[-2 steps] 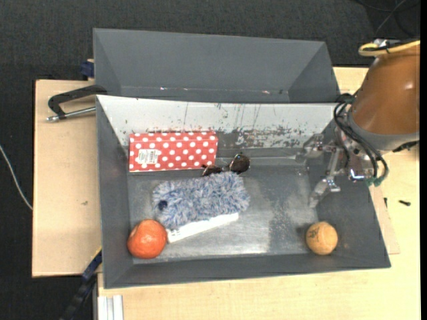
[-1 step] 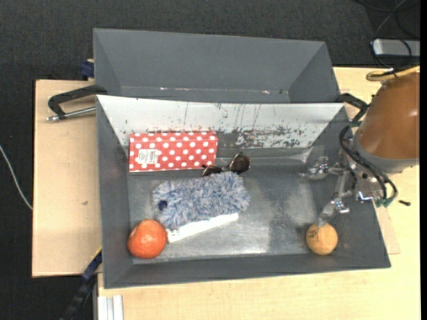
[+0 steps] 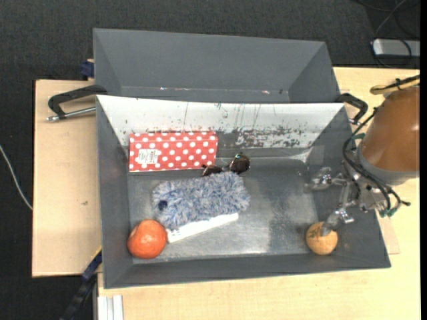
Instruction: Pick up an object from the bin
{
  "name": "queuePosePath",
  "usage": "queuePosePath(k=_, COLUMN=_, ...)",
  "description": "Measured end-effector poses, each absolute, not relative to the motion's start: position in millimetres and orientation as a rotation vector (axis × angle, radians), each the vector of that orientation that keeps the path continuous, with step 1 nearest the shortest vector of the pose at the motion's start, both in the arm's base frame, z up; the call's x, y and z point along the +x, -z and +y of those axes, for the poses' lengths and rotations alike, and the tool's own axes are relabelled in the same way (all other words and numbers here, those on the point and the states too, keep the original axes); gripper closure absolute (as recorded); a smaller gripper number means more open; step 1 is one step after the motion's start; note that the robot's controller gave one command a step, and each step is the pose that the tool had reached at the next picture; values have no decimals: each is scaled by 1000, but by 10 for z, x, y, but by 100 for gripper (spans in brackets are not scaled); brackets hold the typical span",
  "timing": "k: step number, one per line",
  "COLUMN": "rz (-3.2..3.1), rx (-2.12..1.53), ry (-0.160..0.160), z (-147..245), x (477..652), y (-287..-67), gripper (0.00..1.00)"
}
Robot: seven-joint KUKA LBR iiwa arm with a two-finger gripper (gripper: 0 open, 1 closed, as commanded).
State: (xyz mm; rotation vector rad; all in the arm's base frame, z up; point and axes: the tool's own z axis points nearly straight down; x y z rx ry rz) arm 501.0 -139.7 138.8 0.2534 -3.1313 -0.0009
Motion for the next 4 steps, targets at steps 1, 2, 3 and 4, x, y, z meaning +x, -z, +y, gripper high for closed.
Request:
queuePosePath(k=1, rz=-3060, rx=717, ry=1, z=-1368, x=4989, y=-1323, gripper=0)
queuePosePath(k=2, rz=-3002, rx=920, ry=-2, z=-1431, x=4953, y=-1230, gripper=0)
queuePosePath(k=3, rz=-2958, rx=1096, ry=-12, z=-1556, x=5050, y=-852, gripper=100)
queuePosePath(k=4, rz=-2957, rx=1096, ry=-13, z=-1556, x=5049, y=-852, gripper=100)
